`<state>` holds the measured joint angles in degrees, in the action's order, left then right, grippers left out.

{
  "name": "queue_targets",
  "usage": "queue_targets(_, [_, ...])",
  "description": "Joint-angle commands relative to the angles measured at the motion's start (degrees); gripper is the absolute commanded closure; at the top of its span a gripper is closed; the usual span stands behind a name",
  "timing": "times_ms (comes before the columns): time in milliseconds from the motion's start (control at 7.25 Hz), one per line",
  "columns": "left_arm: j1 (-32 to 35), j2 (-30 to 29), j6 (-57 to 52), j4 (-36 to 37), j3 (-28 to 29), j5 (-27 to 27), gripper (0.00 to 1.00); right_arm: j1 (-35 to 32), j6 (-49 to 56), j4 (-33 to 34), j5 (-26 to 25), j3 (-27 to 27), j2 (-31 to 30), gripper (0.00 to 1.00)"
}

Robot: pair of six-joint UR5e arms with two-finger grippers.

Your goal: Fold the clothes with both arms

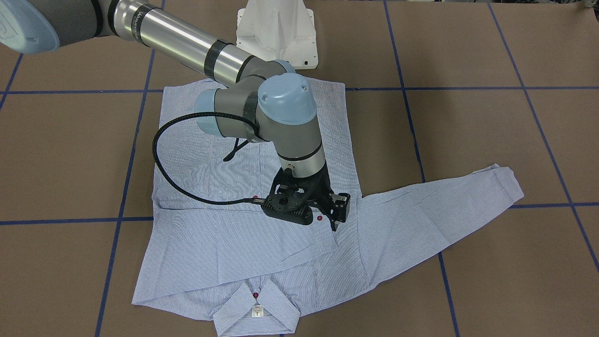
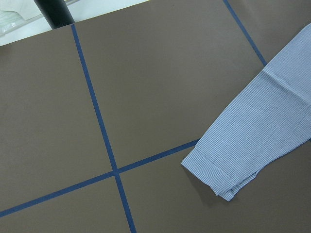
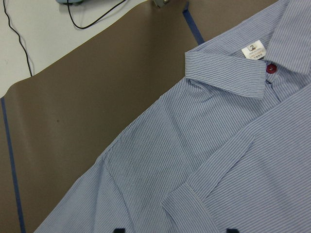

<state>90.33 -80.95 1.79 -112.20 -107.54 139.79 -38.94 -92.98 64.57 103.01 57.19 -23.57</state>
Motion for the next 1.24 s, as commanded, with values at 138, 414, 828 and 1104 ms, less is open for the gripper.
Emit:
queue_targets(138, [-1.8, -2.4, 0.5, -8.3, 8.0, 1.1, 0.01, -0.3, -1.8, 0.1, 0.4, 3.3, -1.8, 0.01])
queue_targets(414, [-7.7, -13.2, 2.9, -9.7, 23.3, 1.2, 0.01, -1.5, -1.4, 0.4, 1.9, 16.2, -12.6, 0.01])
queue_targets(828, [-20.9, -22.1, 18.6, -10.4, 31.7, -2.7, 0.05, -3.5, -1.0, 0.1, 5.1, 22.3, -19.6, 0.01])
queue_targets(1104, [-21.8, -22.1, 19.1, -14.8, 36.5, -2.9, 0.17, -3.4, -1.1, 0.1, 5.0, 22.3, -19.6, 0.01])
